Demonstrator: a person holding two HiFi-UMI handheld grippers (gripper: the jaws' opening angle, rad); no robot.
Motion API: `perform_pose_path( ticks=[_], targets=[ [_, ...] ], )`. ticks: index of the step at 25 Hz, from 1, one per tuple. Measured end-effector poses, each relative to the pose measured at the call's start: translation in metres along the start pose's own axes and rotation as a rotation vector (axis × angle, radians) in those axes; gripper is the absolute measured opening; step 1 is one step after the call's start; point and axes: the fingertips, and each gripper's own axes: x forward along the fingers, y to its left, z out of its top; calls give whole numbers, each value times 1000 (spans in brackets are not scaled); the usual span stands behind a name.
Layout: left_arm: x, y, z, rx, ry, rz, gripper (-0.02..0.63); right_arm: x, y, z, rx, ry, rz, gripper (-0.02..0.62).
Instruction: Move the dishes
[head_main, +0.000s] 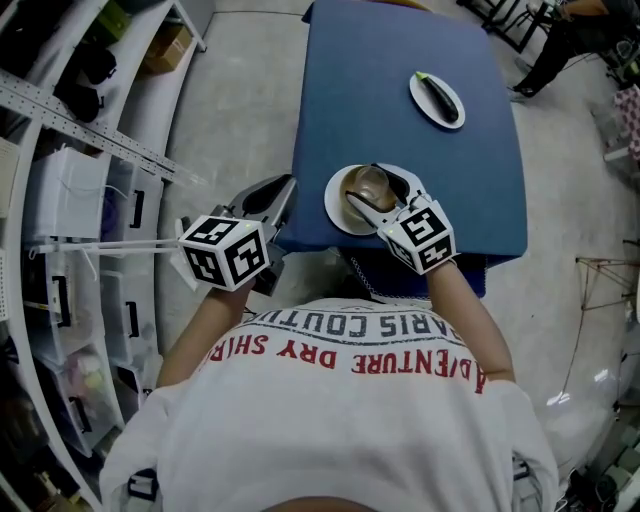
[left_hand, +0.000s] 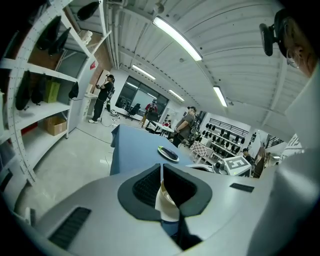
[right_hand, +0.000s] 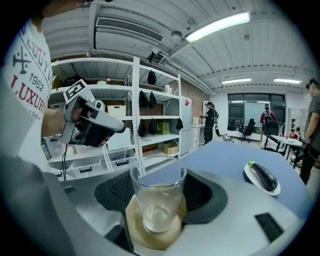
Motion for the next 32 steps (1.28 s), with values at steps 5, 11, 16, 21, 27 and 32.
perform_pose_path(
  ticks=[5, 11, 16, 21, 27, 32],
  targets=[
    [-1, 5, 1, -12, -4, 11, 38, 2, -2, 1, 16, 10, 10, 285],
    [-1, 12, -3, -32, -17, 26, 38, -2, -4, 10, 3, 6, 23, 285],
    [-2, 15, -2, -50, -39, 33, 38, -10, -6, 36, -21, -32, 38, 285],
    [-3, 21, 0, -66, -57, 49, 38, -10, -15, 61, -63, -67, 40, 285],
    [-7, 28, 4, -82, -68, 73, 38, -3, -29, 86, -101, -91, 40, 285],
    [-6, 36, 3, -97, -64, 97, 38, 11, -52, 89, -91, -92, 18, 285]
  ],
)
